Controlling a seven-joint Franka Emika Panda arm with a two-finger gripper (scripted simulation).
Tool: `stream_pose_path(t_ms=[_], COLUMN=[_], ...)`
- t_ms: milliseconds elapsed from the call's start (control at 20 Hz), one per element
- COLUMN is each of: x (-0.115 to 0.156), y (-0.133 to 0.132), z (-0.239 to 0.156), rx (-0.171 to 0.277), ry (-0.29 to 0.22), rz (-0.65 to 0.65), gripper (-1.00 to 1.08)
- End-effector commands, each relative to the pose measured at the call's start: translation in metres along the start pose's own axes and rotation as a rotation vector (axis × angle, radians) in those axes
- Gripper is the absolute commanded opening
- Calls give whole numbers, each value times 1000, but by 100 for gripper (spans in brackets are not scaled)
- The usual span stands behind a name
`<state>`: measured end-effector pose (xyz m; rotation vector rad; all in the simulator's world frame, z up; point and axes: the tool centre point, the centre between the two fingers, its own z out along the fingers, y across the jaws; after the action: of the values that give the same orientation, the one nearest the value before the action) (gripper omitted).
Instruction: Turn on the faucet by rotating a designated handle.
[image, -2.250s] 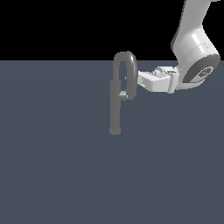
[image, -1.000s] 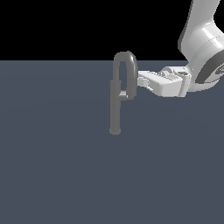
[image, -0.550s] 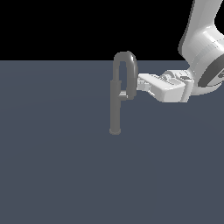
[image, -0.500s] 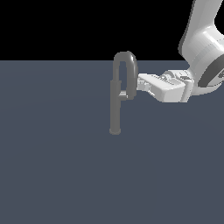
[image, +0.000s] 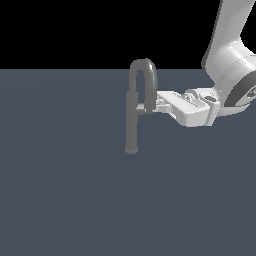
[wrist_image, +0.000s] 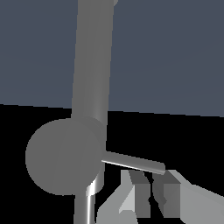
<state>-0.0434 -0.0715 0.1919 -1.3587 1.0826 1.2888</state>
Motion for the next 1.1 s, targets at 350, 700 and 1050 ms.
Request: stream_pose_path(t_ms=[350,700,1050], x=[54,40,73], y=[2,-13,-19], z=[0,-1,0], rx=[11,1,11], ry=[-4,-5,-5], rz=[47,13,47], gripper=[-100,-100,-100])
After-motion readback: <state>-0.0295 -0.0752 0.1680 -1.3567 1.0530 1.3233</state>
